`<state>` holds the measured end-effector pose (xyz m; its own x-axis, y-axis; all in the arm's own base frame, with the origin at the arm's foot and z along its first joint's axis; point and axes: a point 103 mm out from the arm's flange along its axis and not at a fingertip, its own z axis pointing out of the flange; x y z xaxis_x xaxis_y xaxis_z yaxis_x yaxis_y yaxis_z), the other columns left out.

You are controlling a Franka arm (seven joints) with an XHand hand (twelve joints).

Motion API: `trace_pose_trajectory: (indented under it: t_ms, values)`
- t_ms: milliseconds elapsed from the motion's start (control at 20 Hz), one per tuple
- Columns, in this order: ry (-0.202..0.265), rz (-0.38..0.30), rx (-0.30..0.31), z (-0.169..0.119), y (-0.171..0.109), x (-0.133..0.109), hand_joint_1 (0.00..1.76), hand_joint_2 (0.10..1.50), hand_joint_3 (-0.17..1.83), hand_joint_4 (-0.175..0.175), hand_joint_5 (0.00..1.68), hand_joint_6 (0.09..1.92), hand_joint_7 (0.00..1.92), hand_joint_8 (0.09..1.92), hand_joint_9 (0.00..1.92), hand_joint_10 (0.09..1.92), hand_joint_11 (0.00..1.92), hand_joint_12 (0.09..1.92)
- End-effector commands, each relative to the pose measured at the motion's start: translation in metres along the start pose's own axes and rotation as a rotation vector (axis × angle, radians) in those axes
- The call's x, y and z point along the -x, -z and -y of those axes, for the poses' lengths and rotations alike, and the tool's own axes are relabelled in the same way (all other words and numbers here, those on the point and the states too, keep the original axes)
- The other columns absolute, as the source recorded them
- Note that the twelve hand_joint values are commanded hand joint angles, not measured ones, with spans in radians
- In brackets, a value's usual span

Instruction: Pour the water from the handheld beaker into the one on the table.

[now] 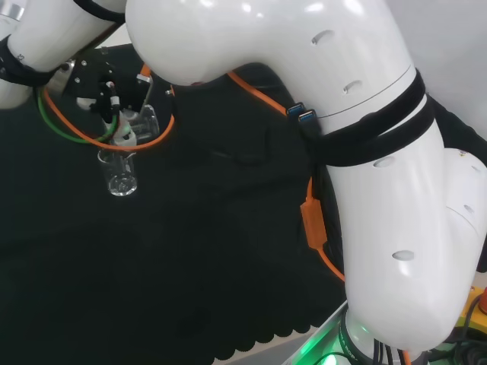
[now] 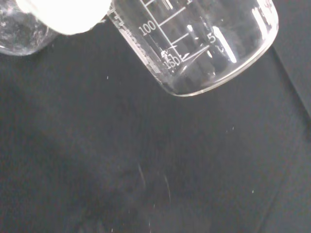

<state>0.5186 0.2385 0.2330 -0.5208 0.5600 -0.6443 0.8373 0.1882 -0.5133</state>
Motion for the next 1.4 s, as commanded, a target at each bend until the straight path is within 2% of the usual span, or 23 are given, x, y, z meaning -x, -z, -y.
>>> trace_pose_trajectory:
  t_ms: [50,400,900,1400]
  values:
    - [-0.001,0.001,-0.001,0.002,-0.006,0.001,1.26,1.19,-0.17,-0.127,0.86,1.15,1.13,0.99,1.14,1.11,0.97,0.91]
    - [0.007,-0.001,0.011,0.001,0.012,-0.006,1.25,1.19,-0.17,-0.126,0.86,1.15,1.13,0.99,1.14,1.10,0.97,0.91]
    - [0.004,-0.017,0.027,0.003,0.003,-0.002,1.25,1.19,-0.17,-0.126,0.86,1.15,1.13,0.99,1.14,1.10,0.97,0.91]
    - [0.004,-0.014,0.028,0.001,0.010,-0.004,1.25,1.19,-0.17,-0.126,0.86,1.15,1.13,0.99,1.14,1.10,0.97,0.91]
